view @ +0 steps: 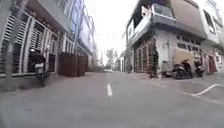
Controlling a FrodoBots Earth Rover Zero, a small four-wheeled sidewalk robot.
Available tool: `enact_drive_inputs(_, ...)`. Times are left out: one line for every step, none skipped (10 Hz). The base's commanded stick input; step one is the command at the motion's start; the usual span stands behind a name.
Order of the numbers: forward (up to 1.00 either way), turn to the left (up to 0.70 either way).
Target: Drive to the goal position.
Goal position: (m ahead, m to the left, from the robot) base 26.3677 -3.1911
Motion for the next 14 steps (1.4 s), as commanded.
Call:
enact_drive_inputs(1.0,-0.3)
enact_drive_inputs(1.0,0.06)
enact_drive_inputs(1.0,0.06)
enact_drive_inputs(1.0,0.06)
enact_drive_inputs(1.0,0.06)
enact_drive_inputs(1.0,0.06)
enact_drive_inputs(1.0,0.06)
enact_drive_inputs(1.0,0.06)
enact_drive_inputs(1.0,0.06)
enact_drive_inputs(1.0,0.06)
enact_drive_inputs(1.0,0.06)
enact_drive_inputs(1.0,0.06)
enact_drive_inputs(1.0,0.06)
enact_drive_inputs(1.0,0.06)
